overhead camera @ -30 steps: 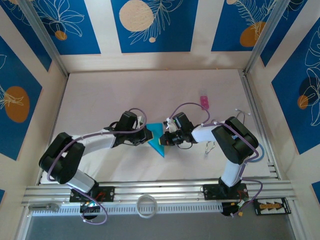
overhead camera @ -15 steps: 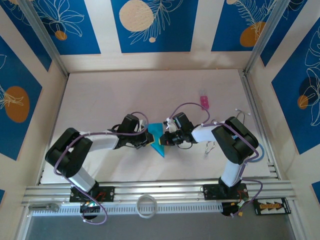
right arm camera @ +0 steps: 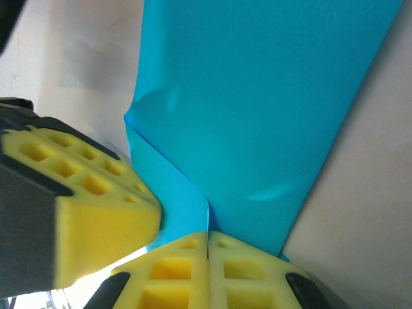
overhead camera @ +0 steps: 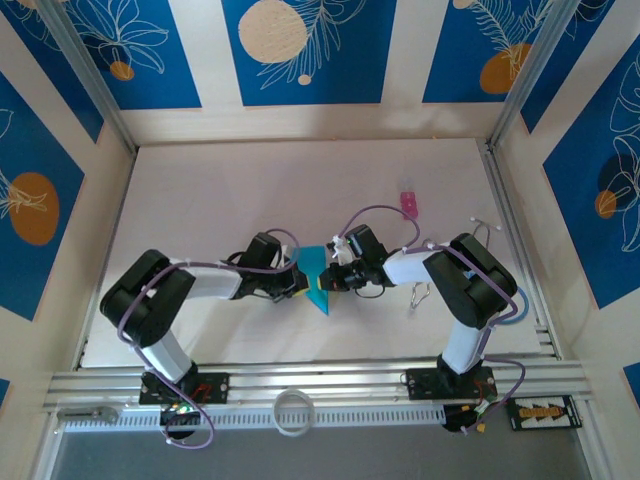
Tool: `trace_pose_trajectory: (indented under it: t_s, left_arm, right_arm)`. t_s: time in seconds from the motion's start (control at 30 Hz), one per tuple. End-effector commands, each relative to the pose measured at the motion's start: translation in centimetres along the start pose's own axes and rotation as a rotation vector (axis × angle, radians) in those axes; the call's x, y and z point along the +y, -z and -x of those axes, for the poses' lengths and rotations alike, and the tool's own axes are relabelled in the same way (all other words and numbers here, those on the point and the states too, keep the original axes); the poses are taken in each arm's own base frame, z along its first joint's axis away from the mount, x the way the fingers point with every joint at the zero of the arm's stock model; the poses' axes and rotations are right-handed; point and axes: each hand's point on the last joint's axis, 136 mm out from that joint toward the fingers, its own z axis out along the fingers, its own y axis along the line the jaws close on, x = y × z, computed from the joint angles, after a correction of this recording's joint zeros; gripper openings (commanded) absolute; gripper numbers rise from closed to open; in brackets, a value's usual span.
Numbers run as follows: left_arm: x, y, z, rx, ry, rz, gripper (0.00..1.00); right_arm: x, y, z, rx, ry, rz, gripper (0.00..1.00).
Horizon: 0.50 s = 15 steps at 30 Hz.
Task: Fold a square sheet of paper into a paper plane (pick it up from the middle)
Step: Third fold the triangle at the center of the table.
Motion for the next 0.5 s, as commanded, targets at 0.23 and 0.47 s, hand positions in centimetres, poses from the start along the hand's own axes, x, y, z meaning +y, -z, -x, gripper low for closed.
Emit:
trace_pose_trajectory:
  t_s: [0.23,0.47]
  left_arm:
    - [3.0,-0.7,-1.1,0.015,0.011,0.086,0.0]
    - [2.8,-0.7,-0.9,0.012,0.006,0.085,0.0]
  right_arm:
    - [-0.6,0.0,-0.8,0.038,-0.028,-0.027,0.06]
    - [0.8,3.2,0.9,-0.028,-0.091,-0.034,0.31]
